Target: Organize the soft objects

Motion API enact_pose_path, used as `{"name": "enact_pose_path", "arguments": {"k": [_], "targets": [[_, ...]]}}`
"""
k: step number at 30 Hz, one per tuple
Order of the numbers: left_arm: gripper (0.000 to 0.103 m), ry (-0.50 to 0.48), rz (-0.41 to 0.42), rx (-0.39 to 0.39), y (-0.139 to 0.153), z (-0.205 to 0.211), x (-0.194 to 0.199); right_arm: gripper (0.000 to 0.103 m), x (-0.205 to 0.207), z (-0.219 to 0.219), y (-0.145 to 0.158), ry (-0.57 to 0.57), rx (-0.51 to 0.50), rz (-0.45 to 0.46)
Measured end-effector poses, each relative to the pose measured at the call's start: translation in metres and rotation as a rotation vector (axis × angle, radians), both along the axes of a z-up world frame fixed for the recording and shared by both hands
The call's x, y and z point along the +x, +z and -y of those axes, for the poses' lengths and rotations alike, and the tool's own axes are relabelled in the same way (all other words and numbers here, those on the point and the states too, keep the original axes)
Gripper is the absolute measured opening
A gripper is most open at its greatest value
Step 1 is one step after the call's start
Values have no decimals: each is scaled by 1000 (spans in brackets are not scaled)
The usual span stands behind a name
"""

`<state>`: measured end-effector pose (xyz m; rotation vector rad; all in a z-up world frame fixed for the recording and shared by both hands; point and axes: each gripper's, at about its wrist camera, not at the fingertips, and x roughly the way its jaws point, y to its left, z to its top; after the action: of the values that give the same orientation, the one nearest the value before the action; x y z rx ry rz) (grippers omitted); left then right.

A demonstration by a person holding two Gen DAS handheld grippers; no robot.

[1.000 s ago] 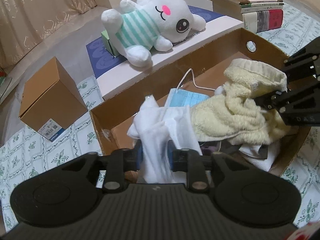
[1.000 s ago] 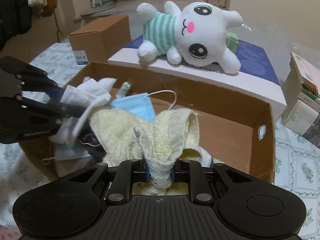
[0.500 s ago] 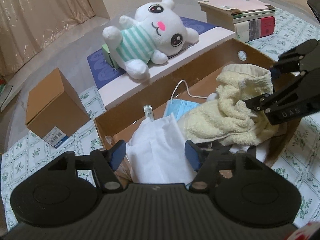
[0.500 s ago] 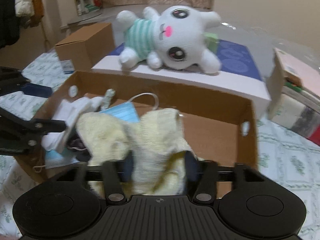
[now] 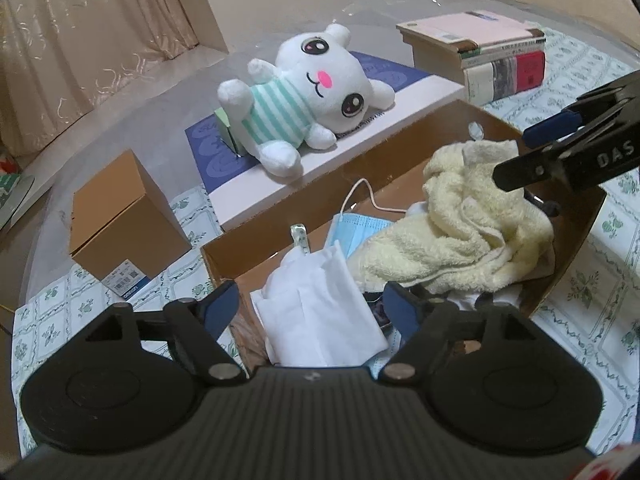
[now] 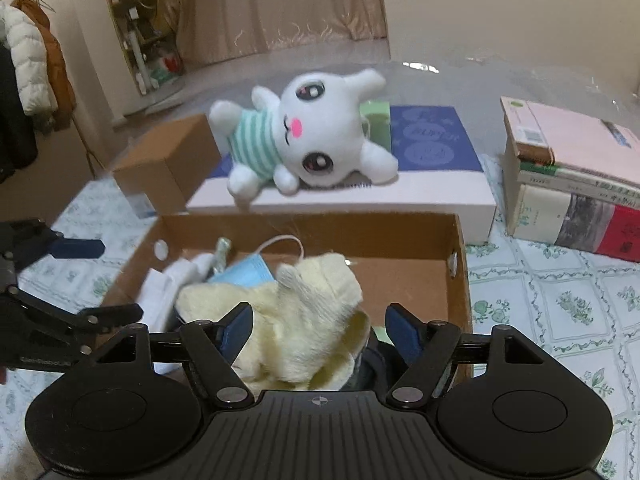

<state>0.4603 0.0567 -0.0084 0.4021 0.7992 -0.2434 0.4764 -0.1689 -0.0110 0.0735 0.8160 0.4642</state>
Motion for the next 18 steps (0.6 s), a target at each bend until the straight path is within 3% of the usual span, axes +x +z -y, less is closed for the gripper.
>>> {"name": "enact_pose_path", "arguments": {"k": [5,11,18], "targets": [[84,29,13,-19,15,-5,-14,75,-10,4,14,-18,-31,-1],[96,84,26,-68,39,-15,-39,79,-26,13,17,-28,-19,-102],[100,143,17,-126,66,-22,-81,84,-68,17,37,-15,8,-120]]}}
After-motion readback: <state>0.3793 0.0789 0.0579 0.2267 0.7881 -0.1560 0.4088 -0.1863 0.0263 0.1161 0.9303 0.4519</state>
